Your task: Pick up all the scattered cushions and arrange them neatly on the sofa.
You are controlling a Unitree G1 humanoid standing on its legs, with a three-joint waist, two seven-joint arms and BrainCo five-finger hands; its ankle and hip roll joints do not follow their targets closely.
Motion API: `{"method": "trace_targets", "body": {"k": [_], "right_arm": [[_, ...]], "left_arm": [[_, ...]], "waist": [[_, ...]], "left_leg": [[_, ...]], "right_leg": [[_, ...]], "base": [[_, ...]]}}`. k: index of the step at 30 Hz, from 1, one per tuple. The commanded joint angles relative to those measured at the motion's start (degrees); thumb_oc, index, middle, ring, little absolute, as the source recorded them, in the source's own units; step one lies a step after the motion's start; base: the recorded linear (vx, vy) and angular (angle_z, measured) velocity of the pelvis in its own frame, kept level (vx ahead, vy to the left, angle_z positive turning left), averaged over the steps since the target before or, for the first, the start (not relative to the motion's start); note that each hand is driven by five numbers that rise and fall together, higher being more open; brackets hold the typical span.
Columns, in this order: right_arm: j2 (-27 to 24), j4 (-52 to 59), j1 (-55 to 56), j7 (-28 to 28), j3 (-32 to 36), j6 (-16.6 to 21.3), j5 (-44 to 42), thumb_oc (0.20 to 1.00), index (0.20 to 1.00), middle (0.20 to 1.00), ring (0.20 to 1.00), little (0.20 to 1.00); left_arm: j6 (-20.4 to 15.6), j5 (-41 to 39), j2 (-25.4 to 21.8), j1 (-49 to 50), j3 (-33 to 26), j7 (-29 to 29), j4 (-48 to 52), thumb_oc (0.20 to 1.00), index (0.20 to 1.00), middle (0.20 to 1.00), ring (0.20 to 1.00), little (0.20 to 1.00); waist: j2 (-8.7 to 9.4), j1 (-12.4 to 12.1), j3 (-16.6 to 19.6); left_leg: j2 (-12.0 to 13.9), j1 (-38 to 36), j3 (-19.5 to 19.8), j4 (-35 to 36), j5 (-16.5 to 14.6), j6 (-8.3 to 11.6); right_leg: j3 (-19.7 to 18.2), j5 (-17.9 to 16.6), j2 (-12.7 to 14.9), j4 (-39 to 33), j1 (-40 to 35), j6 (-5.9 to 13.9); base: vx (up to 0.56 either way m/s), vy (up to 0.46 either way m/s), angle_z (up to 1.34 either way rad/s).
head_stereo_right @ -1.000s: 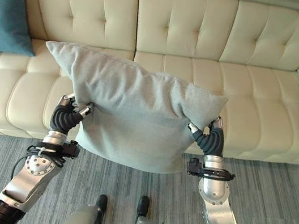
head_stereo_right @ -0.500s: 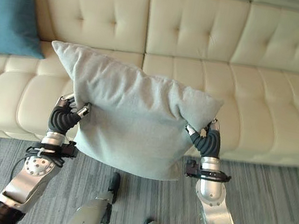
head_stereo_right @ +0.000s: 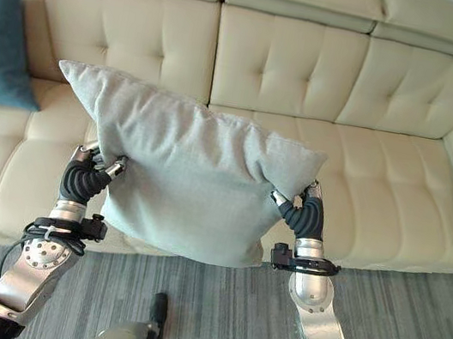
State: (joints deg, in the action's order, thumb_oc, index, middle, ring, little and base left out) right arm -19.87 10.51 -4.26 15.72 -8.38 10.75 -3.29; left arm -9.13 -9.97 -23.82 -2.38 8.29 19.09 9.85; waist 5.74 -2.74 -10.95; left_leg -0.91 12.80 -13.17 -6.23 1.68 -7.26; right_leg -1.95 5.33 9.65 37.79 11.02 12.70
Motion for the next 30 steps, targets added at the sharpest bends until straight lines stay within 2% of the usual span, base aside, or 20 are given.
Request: {"method": "trace_targets", "body": {"k": [1, 2, 3, 4, 5, 6, 7, 8, 9, 12, 13, 16, 21, 22, 23, 24, 26, 29, 30], "right_arm": [[-0.30, 4.30, -2.25, -0.47, 0.45, 5.05, 0.47, 0.200, 0.200, 0.200, 0.200, 0.200], [-0.51, 4.43, -2.38, -0.61, 0.90, 5.35, 0.08, 0.200, 0.200, 0.200, 0.200, 0.200], [-0.56, 4.46, -2.37, -0.53, 1.22, 5.40, -0.17, 0.200, 0.200, 0.200, 0.200, 0.200], [-0.57, 4.46, -2.37, -0.55, 1.22, 5.40, -0.20, 0.200, 0.200, 0.200, 0.200, 0.200], [-0.44, 4.64, -2.27, -0.38, 1.67, 5.57, -0.77, 0.200, 0.200, 0.200, 0.200, 0.200], [-0.38, 4.72, -2.14, -0.40, 1.81, 5.63, -0.96, 0.200, 0.200, 0.200, 0.200, 0.200], [-0.37, 4.73, -2.13, -0.41, 1.82, 5.62, -0.97, 0.200, 0.200, 0.200, 0.200, 0.200], [-0.14, 4.75, -1.83, -0.51, 1.93, 5.78, -1.24, 0.200, 0.200, 0.200, 0.200, 0.200], [-0.17, 4.54, -1.72, -0.60, 1.92, 5.80, -1.36, 0.200, 0.200, 0.200, 0.200, 0.200], [-0.14, 4.32, -0.85, -0.97, 2.16, 5.80, -1.67, 0.200, 0.200, 0.200, 0.200, 0.200], [-0.02, 4.32, -0.60, -1.47, 1.99, 5.95, -1.68, 0.200, 0.200, 0.200, 0.200, 0.200], [-0.69, 3.95, -0.54, -1.60, 1.66, 5.94, -1.87, 0.200, 0.200, 0.200, 0.200, 0.200], [-1.77, 4.08, -0.08, -1.77, 1.55, 6.04, -2.74, 0.200, 0.200, 0.200, 0.200, 0.200], [-2.15, 4.39, 0.16, -2.33, 1.51, 6.41, -3.78, 0.200, 0.200, 0.200, 0.200, 0.200], [-2.18, 4.41, 0.17, -2.36, 1.52, 6.41, -3.83, 0.200, 0.200, 0.200, 0.200, 0.200], [-2.65, 4.75, 0.33, -2.68, 1.38, 6.85, -4.83, 0.200, 0.200, 0.200, 0.200, 0.200], [-3.28, 4.67, 0.11, -2.38, 1.40, 7.35, -5.70, 0.200, 0.200, 0.200, 0.200, 0.200], [-3.60, 4.29, -0.18, -2.31, 1.32, 7.10, -6.00, 0.200, 0.200, 0.200, 0.200, 0.200], [-3.70, 4.50, -0.33, -2.18, 1.26, 7.14, -5.94, 0.200, 0.200, 0.200, 0.200, 0.200]], "left_arm": [[-5.08, 2.95, 0.34, -0.44, -2.43, 0.69, 4.69, 0.200, 0.200, 0.200, 0.200, 0.200], [-5.31, 2.93, 0.75, -0.57, -2.20, 0.24, 4.49, 0.200, 0.200, 0.200, 0.200, 0.200], [-5.36, 2.80, 0.93, -0.62, -2.19, 0.12, 4.39, 0.200, 0.200, 0.200, 0.200, 0.200], [-5.38, 2.79, 0.93, -0.63, -2.20, 0.10, 4.36, 0.200, 0.200, 0.200, 0.200, 0.200], [-5.43, 2.77, 1.16, -0.83, -2.45, -0.05, 4.24, 0.200, 0.200, 0.200, 0.200, 0.200], [-5.50, 2.83, 1.34, -1.07, -2.63, -0.07, 4.01, 0.200, 0.200, 0.200, 0.200, 0.200], [-5.52, 2.83, 1.34, -1.08, -2.63, -0.08, 3.98, 0.200, 0.200, 0.200, 0.200, 0.200], [-5.65, 3.40, 1.74, -1.41, -3.01, 0.20, 3.42, 0.200, 0.200, 0.200, 0.200, 0.200], [-5.73, 3.60, 1.86, -1.60, -3.25, 0.44, 3.15, 0.200, 0.200, 0.200, 0.200, 0.200], [-5.94, 3.91, 2.04, -1.74, -3.41, 0.22, 2.87, 0.200, 0.200, 0.200, 0.200, 0.200], [-5.96, 4.65, 2.62, -1.69, -3.47, 0.40, 2.58, 0.200, 0.200, 0.200, 0.200, 0.200], [-6.02, 4.23, 3.34, -1.52, -3.02, 0.34, 2.37, 0.200, 0.200, 0.200, 0.200, 0.200], [-6.04, 3.41, 3.48, -1.35, -2.45, -0.07, 2.06, 0.200, 0.200, 0.200, 0.200, 0.200], [-6.18, 2.94, 3.45, -1.23, -2.64, -0.37, 2.09, 0.200, 0.200, 0.200, 0.200, 0.200], [-6.18, 2.91, 3.46, -1.21, -2.66, -0.40, 2.10, 0.200, 0.200, 0.200, 0.200, 0.200], [-6.46, 2.18, 3.63, -0.83, -2.48, -0.65, 2.31, 0.200, 0.200, 0.200, 0.200, 0.200], [-6.68, 1.77, 3.69, -0.98, -2.35, -0.39, 2.18, 0.200, 0.200, 0.200, 0.200, 0.200], [-6.79, 1.50, 3.65, -1.30, -2.32, -0.32, 1.88, 0.200, 0.200, 0.200, 0.200, 0.200], [-6.63, 1.48, 3.65, -1.20, -2.27, -0.20, 1.84, 0.200, 0.200, 0.200, 0.200, 0.200]], "waist": [[-2.66, 1.11, 2.99], [-3.63, 2.12, 2.39], [-3.50, 2.65, 1.97], [-3.60, 2.77, 1.98], [-3.03, 3.78, 1.27], [-2.88, 4.12, 1.04], [-3.01, 4.19, 0.99], [-2.45, 4.67, 0.56], [-2.36, 4.83, 0.39], [-1.95, 5.02, 0.59], [-1.22, 4.90, 0.93], [-1.49, 5.14, 1.96], [-2.65, 5.70, 2.84], [-2.99, 5.97, 2.56], [-3.07, 6.04, 2.46], [-2.79, 5.89, 1.16], [-2.33, 5.48, -0.38], [-2.07, 5.42, -1.04], [-2.03, 5.06, -1.03]], "left_leg": [[0.77, -1.81, 6.26, 6.14, 0.50, 5.09], [1.25, -3.20, 7.18, 6.31, 0.05, 5.80], [0.86, -3.96, 7.58, 6.33, -0.29, 6.01], [0.92, -4.12, 7.73, 6.40, -0.45, 6.05], [0.36, -5.93, 8.59, 6.61, -1.76, 6.70], [0.24, -6.77, 9.00, 6.75, -2.37, 7.00], [0.34, -6.90, 9.11, 6.77, -2.45, 7.00], [0.00, -8.39, 9.58, 6.89, -3.40, 7.40], [0.06, -9.15, 9.60, 7.11, -3.77, 7.67], [-0.46, -10.38, 10.26, 7.48, -4.59, 7.92], [-1.20, -11.60, 10.59, 8.18, -5.22, 8.16], [-0.30, -12.05, 11.10, 8.72, -5.69, 8.85], [1.69, -12.06, 12.04, 7.45, -6.94, 9.94], [2.77, -11.48, 11.96, 2.83, -8.65, 10.97], [2.88, -11.27, 12.06, 2.15, -9.06, 11.04], [2.79, -8.18, 11.87, -5.64, -9.07, 12.00], [1.91, -3.03, 13.06, -15.33, -7.23, 12.59], [2.02, 1.26, 13.55, -18.71, -6.66, 12.34], [2.95, 3.29, 13.33, -14.94, -7.35, 11.71]], "right_leg": [[5.77, -1.12, -3.16, -3.13, -2.04, -4.59], [7.28, 2.80, -4.12, -9.46, 0.75, -6.25], [6.90, 2.26, -4.45, -13.37, 2.80, -6.31], [7.07, 2.25, -4.53, -13.86, 2.38, -6.30], [6.30, -1.04, -3.90, -24.01, 5.20, -5.18], [6.37, -3.02, -3.44, -28.41, 5.44, -4.38], [6.54, -3.35, -3.55, -29.16, 4.91, -4.33], [6.99, -6.49, -3.23, -34.27, 6.29, -3.17], [7.64, -7.51, -3.26, -35.74, 6.93, -2.70], [8.57, -8.90, -2.94, -38.99, 5.91, -2.49], [8.75, -11.12, -2.86, -40.04, 4.61, -2.35], [8.57, -12.22, -3.33, -41.47, 2.76, -2.79], [8.70, -10.09, -4.49, -39.92, 1.82, -4.30], [8.91, -8.04, -4.90, -38.68, 1.01, -5.39], [9.00, -7.89, -4.97, -38.53, 0.94, -5.46], [9.22, -6.53, -4.66, -37.81, -0.63, -6.66], [9.40, -5.49, -4.49, -37.00, -1.78, -7.99], [9.78, -4.22, -4.38, -36.51, -2.45, -8.54], [9.70, -3.69, -4.29, -36.72, -3.15, -8.30]], "base": [[0.22, -0.005, -0.08], [0.29, -0.029, -0.09], [0.22, -0.044, -0.09], [0.22, -0.118, 0.05], [0.25, -0.129, 0.20], [0.24, -0.126, 0.36], [0.24, -0.112, 0.41], [0.23, -0.106, 0.41], [0.23, -0.109, 0.43], [0.19, -0.106, 0.40], [0.20, -0.134, 0.31], [0.20, -0.177, 0.19], [0.15, -0.149, 0.07], [0.16, -0.157, 0.13], [0.15, -0.197, 0.13], [0.03, -0.136, 0.09], [0.01, -0.127, 0.18], [0.06, -0.067, 0.21], [0.09, -0.011, 0.22]]}}
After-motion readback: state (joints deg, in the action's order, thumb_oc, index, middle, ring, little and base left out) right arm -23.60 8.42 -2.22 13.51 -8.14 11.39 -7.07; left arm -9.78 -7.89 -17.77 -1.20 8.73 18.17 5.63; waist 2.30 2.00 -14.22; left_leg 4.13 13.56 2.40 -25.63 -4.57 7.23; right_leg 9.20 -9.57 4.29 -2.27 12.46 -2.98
